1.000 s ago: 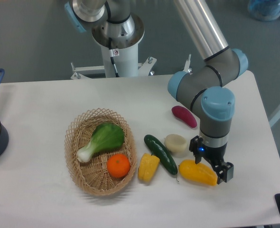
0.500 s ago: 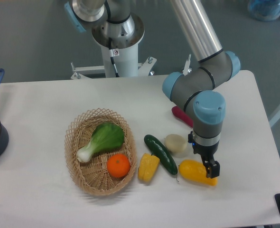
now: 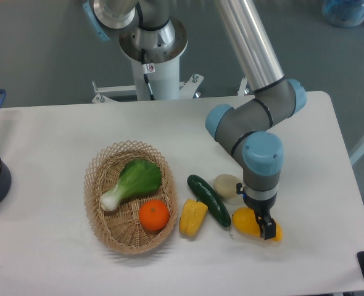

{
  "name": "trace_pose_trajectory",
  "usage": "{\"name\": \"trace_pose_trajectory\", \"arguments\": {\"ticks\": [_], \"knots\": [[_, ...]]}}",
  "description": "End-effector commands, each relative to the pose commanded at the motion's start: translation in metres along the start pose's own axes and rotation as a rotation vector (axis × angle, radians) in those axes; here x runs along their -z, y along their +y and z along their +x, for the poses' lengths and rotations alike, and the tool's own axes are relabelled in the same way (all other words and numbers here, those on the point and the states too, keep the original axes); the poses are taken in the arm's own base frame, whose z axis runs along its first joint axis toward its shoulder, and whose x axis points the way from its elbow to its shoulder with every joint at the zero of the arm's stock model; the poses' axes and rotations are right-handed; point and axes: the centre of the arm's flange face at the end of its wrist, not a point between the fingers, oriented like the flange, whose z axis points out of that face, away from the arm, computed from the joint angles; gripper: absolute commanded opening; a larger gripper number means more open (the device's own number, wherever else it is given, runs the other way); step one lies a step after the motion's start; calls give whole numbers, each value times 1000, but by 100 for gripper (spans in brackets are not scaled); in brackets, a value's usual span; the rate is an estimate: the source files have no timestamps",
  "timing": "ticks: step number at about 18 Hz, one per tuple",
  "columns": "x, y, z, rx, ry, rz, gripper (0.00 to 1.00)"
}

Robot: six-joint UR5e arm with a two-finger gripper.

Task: Pick up the mango from the table
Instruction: 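Lower the gripper around the yellow mango, fingers straddling it, then close the gripper on the yellow mango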

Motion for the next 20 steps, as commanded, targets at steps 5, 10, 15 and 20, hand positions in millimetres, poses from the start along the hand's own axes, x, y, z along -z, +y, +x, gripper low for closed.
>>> {"name": "trace_pose_trajectory", "arguments": {"ticks": [5,10,15,20], "knots": [[-1,-2,3,4,7,-1,80],[-1,-5,2,43,6,0,59],[1,-5,2,72,3,-1,46],[27,-4,-4,167,-49,39,46]]}}
